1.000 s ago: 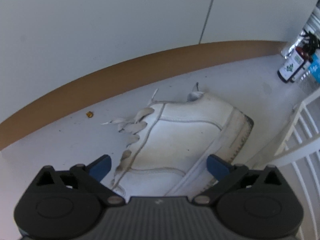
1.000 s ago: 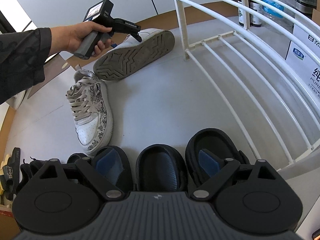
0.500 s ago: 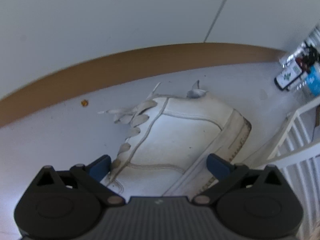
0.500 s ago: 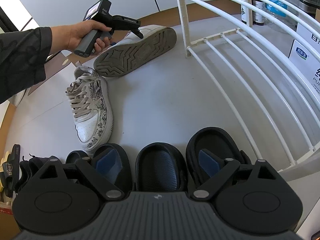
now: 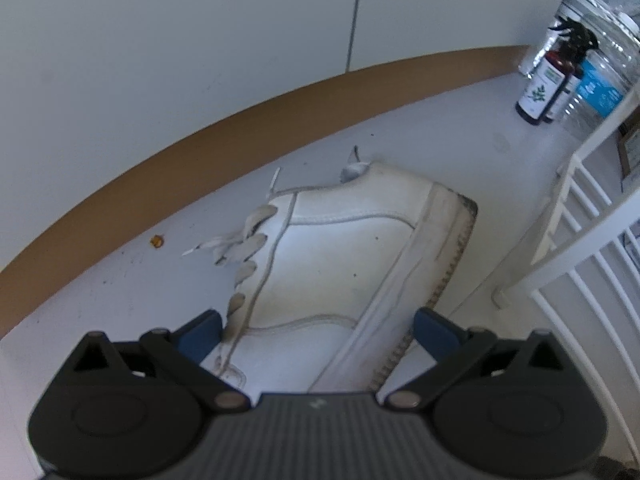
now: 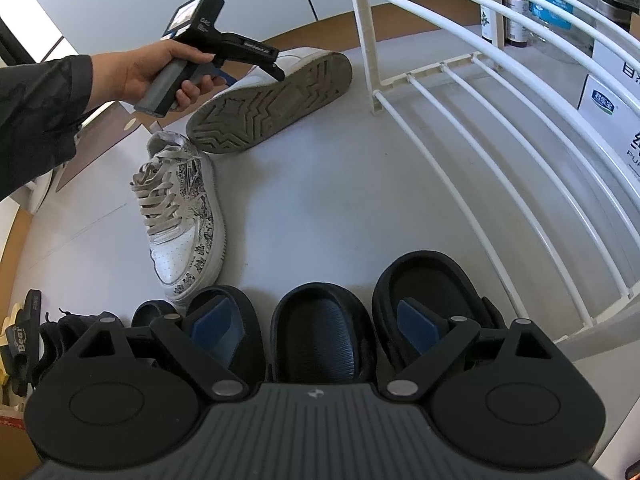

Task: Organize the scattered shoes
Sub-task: 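Close the left tool on the plain white sneaker's upper, then lift the plain white sneaker off the floor with the left tool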

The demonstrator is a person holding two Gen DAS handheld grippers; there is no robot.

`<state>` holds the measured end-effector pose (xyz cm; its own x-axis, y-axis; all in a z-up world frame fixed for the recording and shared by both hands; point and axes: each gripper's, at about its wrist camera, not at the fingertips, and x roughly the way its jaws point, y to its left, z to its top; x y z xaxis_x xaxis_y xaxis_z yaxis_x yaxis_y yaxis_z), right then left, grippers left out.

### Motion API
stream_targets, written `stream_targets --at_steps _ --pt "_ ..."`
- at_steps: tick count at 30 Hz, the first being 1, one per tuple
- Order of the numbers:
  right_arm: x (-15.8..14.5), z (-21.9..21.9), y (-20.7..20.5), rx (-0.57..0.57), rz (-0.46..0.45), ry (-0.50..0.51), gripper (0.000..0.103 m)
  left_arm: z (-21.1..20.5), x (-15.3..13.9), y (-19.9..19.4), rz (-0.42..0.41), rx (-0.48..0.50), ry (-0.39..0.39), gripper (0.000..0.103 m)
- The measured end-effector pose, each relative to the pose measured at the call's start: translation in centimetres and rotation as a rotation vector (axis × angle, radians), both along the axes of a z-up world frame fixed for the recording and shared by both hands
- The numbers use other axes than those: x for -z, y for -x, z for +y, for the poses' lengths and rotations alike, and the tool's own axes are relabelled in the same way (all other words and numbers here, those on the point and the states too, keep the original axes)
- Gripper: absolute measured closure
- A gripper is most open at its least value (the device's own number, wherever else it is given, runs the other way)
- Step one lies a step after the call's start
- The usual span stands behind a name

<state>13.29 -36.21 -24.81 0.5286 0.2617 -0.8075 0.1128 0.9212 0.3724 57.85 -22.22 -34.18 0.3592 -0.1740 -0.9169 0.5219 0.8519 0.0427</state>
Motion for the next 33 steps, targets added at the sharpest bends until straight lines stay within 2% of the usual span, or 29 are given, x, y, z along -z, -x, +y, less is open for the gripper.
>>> stream_targets --at_steps 4,8,10,16,25,33 --pt "0.0 0.1 -0.1 -0.004 -0.003 0.000 0.009 -0.4 0.1 1.0 -0.017 0.072 -0.047 0.000" --pt "0.0 0.2 -0.2 -0.007 0.000 0.000 0.009 -1.4 0.9 2.2 -0.046 0.155 -0.161 0.000" --pt "0.0 0.2 -0.2 -0.008 -0.001 0.001 0.009 -1.8 1.2 2.5 -0.057 0.160 -0.189 0.002" --pt "0.0 0.5 -0.2 -0.014 0.000 0.002 0.009 -2.0 1.3 1.7 -0.044 0.083 -0.174 0.000" --pt "0.2 0.3 0.0 -0.014 0.005 0.003 0.009 -2.3 1.3 1.5 -0.040 0.042 -0.168 0.000" --pt "0.5 0.3 0.0 -0.014 0.005 -0.001 0.009 -2.7 0.5 2.5 -0.048 0.066 -0.178 0.010"
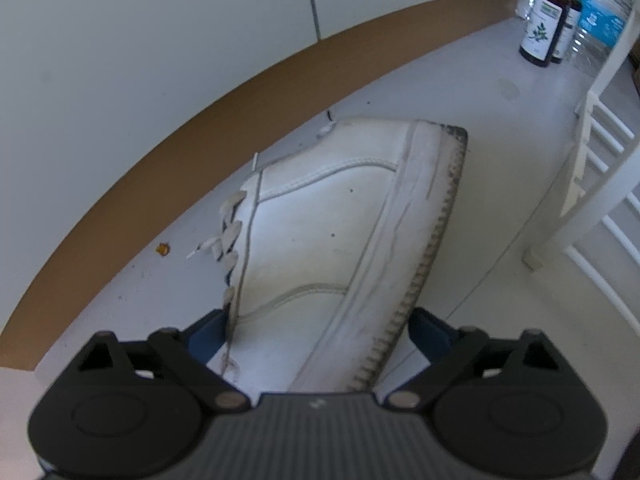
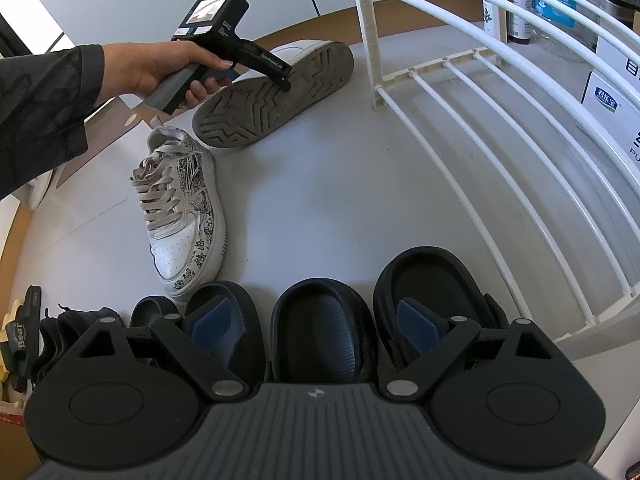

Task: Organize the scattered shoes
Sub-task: 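Lift the plain white sneaker off the floor with the left tool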

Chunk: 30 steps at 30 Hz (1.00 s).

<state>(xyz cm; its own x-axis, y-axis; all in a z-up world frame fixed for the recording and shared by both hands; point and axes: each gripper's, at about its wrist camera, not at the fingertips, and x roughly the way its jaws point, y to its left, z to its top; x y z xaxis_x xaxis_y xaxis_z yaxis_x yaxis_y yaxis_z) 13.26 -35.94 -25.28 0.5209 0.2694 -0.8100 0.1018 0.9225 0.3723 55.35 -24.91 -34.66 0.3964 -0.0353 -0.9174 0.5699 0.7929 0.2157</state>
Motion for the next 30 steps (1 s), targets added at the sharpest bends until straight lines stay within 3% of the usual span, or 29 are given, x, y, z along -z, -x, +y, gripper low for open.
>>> stream_targets --at_steps 13,22,26,30 --pt "-0.4 0.2 -0.2 -0.002 -0.022 -0.016 0.009 -1.7 -3.9 1.4 0.004 0.052 0.057 0.015" --pt "-1.1 1.3 -0.4 -0.009 -0.046 -0.061 0.009 1.9 -9.1 2.0 0.014 0.020 0.058 0.015" --pt "-1.6 2.1 -0.5 -0.012 -0.061 -0.083 0.009 0.1 -9.0 7.0 -0.008 -0.006 0.053 0.016" --pt "-2.3 3.0 -0.5 -0.014 -0.084 -0.102 0.009 2.8 -10.6 9.4 -0.010 -0.028 0.026 0.016"
